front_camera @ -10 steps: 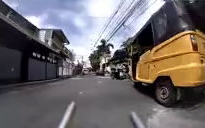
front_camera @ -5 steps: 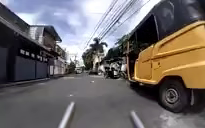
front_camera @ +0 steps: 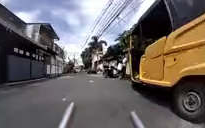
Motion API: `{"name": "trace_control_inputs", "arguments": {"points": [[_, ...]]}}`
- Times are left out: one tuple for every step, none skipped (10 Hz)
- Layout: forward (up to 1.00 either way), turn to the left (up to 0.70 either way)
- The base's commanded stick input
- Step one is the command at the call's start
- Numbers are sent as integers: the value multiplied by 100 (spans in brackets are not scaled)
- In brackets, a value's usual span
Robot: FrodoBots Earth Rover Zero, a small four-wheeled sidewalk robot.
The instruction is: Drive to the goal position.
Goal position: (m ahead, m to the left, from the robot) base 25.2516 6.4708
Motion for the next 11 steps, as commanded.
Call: {"name": "trace_control_inputs", "arguments": {"points": [[85, 0], [85, 0], [85, 0], [85, 0], [85, 0], [85, 0], [85, 0], [85, 0], [85, 0], [85, 0], [85, 0]]}}
